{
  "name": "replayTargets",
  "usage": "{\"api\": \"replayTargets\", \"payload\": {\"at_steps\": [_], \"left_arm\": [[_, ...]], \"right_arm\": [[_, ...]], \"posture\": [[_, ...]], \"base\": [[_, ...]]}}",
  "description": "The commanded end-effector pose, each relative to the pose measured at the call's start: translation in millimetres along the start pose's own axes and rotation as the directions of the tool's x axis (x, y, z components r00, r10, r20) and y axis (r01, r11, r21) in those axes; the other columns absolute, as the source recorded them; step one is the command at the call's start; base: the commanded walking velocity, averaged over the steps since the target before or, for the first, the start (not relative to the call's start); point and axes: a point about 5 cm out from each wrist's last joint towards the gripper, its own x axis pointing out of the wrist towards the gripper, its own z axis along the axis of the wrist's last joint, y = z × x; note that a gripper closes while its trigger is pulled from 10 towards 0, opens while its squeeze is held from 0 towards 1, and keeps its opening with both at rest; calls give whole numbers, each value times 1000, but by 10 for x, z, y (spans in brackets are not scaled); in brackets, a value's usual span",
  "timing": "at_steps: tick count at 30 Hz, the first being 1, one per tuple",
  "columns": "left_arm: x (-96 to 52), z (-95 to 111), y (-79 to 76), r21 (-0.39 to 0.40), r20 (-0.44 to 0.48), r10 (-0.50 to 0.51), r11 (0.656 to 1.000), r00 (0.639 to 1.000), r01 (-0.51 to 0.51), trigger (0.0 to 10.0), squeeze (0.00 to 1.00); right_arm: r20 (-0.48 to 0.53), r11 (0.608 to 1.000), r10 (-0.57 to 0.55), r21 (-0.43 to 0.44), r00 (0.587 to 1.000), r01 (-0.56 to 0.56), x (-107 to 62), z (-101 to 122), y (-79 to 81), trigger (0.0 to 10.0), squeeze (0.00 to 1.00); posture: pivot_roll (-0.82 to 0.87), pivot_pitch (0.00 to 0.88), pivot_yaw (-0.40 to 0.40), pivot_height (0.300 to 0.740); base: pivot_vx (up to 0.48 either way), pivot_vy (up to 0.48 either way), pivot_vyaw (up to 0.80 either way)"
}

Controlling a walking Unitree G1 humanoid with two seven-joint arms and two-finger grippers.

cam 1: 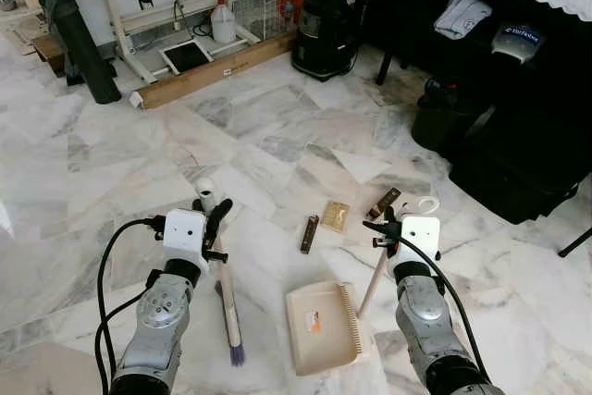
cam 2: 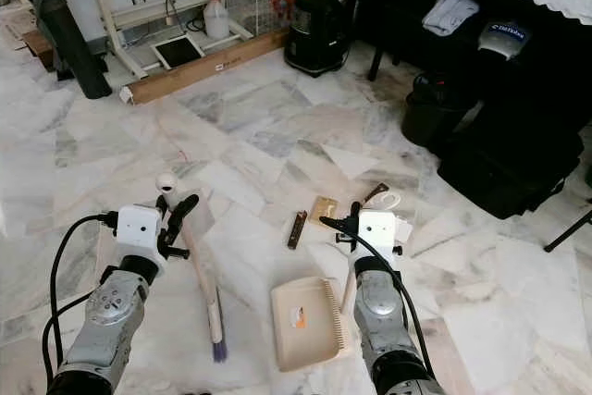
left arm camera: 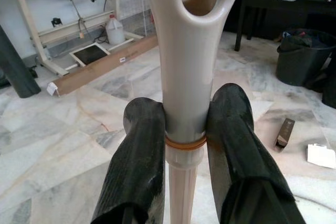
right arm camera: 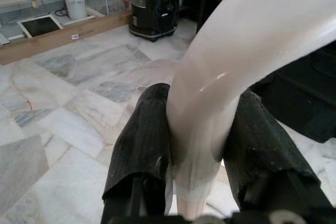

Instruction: Sweep floor

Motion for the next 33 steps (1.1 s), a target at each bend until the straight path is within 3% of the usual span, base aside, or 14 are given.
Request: {"api": "replayTargets", "payload": {"at_steps": [1, 8, 33], "left_arm": [[-6, 39, 17, 22, 16, -5, 1000, 1000, 5, 10000, 0], [-25, 27, 31, 27, 14, 8, 1000, 1000, -9, 10000, 0], [5, 117, 54, 54, 65, 36, 998, 997, -40, 10000, 0]], "right_arm": [[52, 1000, -4, -2, 999, 4, 45, 108, -15, 10000, 0], [22, 1000, 17, -5, 1000, -17, 37, 64, 1, 10000, 0], [28, 999, 53, -3, 998, -53, 11, 51, 72, 10000, 0]], "posture": [[39, 117, -52, 740], [42, 107, -54, 740], [45, 70, -57, 740]], "base": [[281, 0, 0], [289, 0, -513], [291, 0, 0]]}}
